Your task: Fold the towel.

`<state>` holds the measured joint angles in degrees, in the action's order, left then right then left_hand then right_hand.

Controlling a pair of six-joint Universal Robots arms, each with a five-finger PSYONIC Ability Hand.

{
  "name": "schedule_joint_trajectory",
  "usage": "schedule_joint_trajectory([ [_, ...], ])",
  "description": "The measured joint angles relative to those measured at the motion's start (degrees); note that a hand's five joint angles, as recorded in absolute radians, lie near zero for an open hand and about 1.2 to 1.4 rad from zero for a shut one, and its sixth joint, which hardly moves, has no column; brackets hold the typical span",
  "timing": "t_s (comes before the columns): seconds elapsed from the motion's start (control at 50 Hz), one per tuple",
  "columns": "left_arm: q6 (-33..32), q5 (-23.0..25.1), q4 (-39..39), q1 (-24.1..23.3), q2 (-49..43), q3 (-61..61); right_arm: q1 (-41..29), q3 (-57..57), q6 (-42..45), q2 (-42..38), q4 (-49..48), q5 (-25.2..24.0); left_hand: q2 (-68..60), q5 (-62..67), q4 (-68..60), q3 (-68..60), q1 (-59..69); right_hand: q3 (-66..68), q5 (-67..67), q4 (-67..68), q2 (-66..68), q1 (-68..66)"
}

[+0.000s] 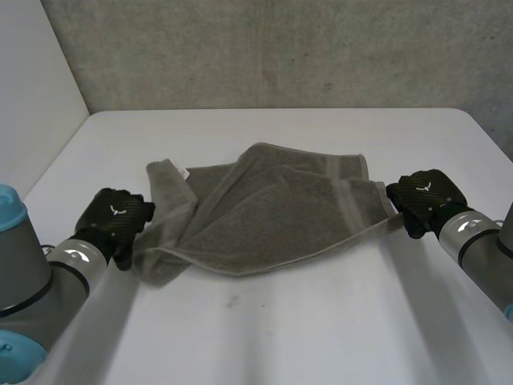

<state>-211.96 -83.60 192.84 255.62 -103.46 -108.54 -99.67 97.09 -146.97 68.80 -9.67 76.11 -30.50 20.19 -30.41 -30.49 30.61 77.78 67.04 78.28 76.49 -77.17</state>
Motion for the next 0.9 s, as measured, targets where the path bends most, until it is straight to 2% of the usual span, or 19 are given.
schedule_joint_trajectory([
  [0.24, 2.3, 9.7, -5.3, 5.0, -4.1, 0.5, 0.0, 0.0, 0.0, -0.1, 0.0, 0.0, -7.2, 7.4, -7.2, -7.1, 7.0, 0.0, 0.0, 0.0, 0.0, 0.0],
  [0.38, 2.7, 10.9, -5.7, 5.5, -7.0, 1.1, 0.0, 0.1, 0.0, -0.2, 0.0, 0.0, -9.2, 9.3, -9.3, -9.2, 9.0, 0.0, 0.0, 0.0, 0.0, 0.0],
  [0.42, 2.7, 10.9, -5.7, 5.5, -8.1, 1.7, 0.0, 0.1, 0.0, -0.1, 0.0, 0.0, -28.1, 27.6, -27.4, -28.0, 28.0, 0.0, 0.0, 0.0, 0.0, 0.0],
  [0.48, 2.6, 10.5, -5.6, 5.5, -9.2, 2.7, 0.1, -0.1, -0.2, 0.2, 0.1, 0.0, -35.5, 35.2, -35.6, -35.4, 34.8, 0.0, 0.0, 0.0, 0.0, 0.0],
  [0.56, 2.6, 10.1, -5.6, 5.9, -8.8, 4.1, 0.4, -1.1, -0.6, 1.6, 0.6, 0.2, -38.1, 37.6, -38.2, -38.0, 36.8, 0.0, 0.0, 0.0, 0.0, 0.0],
  [0.64, 2.4, 9.9, -6.0, 6.9, -5.1, 5.4, 0.8, -2.7, -0.9, 4.8, 2.1, 0.4, -39.0, 38.2, -39.0, -38.8, 37.3, 0.0, 0.0, 0.0, 0.0, 0.0],
  [0.76, 2.4, 9.9, -8.3, 7.5, 9.8, 7.9, 2.2, -8.4, -1.3, 14.0, 9.9, 0.4, -39.2, 38.5, -39.3, -39.1, 37.5, 0.0, 0.0, 0.0, 0.0, 0.0],
  [0.9, 2.5, 9.9, -12.6, 7.2, 24.0, 13.9, 3.2, -19.2, -3.1, 20.5, 20.2, 0.4, -39.3, 38.5, -39.3, -39.2, 37.8, 0.0, 0.0, 0.0, 0.0, 0.0],
])
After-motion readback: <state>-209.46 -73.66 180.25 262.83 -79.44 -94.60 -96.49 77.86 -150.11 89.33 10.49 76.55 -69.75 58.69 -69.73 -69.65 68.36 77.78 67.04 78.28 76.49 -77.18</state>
